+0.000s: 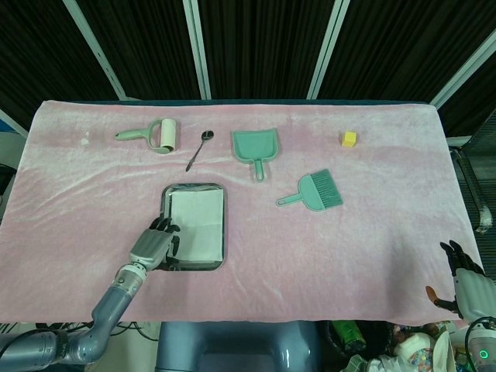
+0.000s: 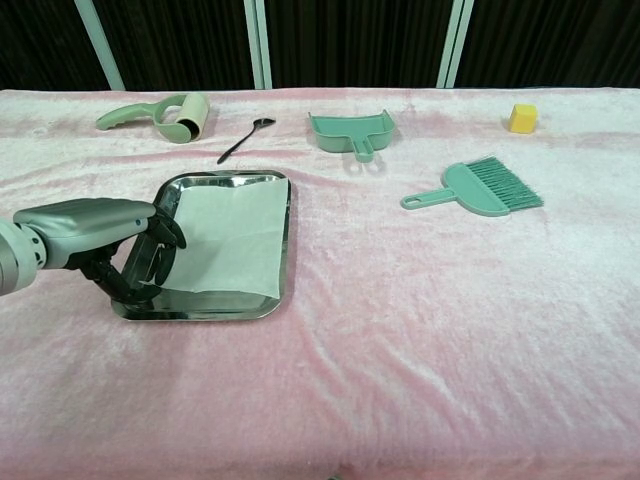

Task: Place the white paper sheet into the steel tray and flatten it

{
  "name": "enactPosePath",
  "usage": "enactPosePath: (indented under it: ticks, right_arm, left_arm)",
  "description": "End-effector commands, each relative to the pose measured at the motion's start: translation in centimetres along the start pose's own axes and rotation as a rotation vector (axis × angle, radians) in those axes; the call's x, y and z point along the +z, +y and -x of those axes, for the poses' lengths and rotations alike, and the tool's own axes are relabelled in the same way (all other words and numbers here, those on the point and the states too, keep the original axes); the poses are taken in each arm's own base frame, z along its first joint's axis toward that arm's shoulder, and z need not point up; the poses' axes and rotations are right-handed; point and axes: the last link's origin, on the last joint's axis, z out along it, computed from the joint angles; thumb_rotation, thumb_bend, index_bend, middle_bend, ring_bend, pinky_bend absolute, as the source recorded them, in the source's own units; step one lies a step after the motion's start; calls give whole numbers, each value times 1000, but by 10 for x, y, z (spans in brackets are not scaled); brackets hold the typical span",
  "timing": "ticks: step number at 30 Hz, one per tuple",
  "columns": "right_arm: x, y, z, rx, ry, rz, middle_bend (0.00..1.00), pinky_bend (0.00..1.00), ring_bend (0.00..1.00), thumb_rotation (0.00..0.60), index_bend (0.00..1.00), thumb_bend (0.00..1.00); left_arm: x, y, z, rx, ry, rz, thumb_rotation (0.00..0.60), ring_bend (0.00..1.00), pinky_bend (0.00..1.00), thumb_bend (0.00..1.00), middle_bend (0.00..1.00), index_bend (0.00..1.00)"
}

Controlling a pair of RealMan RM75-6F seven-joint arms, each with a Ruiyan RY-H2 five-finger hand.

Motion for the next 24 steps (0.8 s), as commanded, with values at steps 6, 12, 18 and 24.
enactPosePath:
  ticks: [6, 12, 18, 24]
  right_arm:
    - [0, 0, 0, 2, 0, 1, 8, 155, 93, 600, 0, 251]
    - [0, 0, 0, 1, 1, 2, 8, 155, 93, 600, 0, 252]
    - [0, 0, 0, 0, 0, 1, 8, 155, 93, 600, 0, 251]
    - [0, 0, 0, 1, 1, 2, 8, 155, 93, 600, 0, 252]
  left_arm:
    - [5, -2, 1, 10, -1, -29, 600, 0, 0, 385, 185, 570]
    - [6, -2, -1, 10, 8, -33, 600, 0, 0, 384, 185, 570]
    - [6, -3, 0, 21, 4, -32, 600, 0, 0, 384, 184, 555]
    - [6, -1, -1, 19, 4, -21, 600, 0, 0, 383, 184, 553]
